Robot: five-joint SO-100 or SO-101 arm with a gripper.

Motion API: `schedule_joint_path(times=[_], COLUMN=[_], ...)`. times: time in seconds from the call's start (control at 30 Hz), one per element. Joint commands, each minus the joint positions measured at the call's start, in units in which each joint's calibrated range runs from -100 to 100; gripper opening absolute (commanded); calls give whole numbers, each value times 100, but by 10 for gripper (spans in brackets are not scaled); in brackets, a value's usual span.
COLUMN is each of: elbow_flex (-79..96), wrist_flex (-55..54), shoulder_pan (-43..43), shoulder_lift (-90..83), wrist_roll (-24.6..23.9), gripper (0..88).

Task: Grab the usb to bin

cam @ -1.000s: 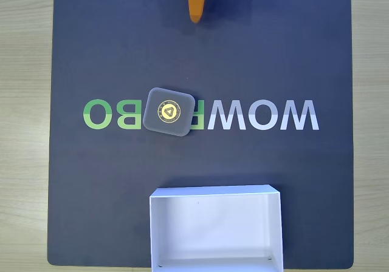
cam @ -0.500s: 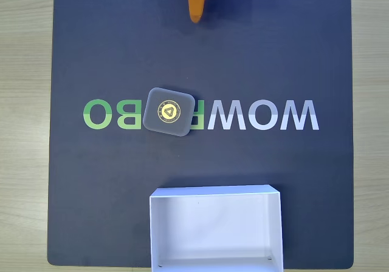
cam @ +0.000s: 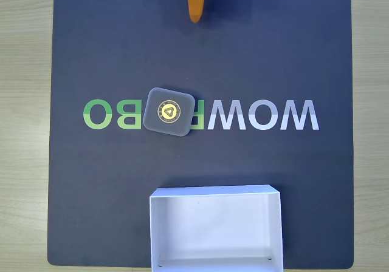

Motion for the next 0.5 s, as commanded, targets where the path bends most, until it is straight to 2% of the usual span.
schedule_joint_path(times=[0.0,0.2,0.47], elbow_flex=[-207,-560,-2195], wrist_flex=[36,-654,-2103], shoulder_pan=[43,52,-7], shoulder_lift=[92,940,3645], wrist_roll=[-18,19,-23], gripper=[9,9,9])
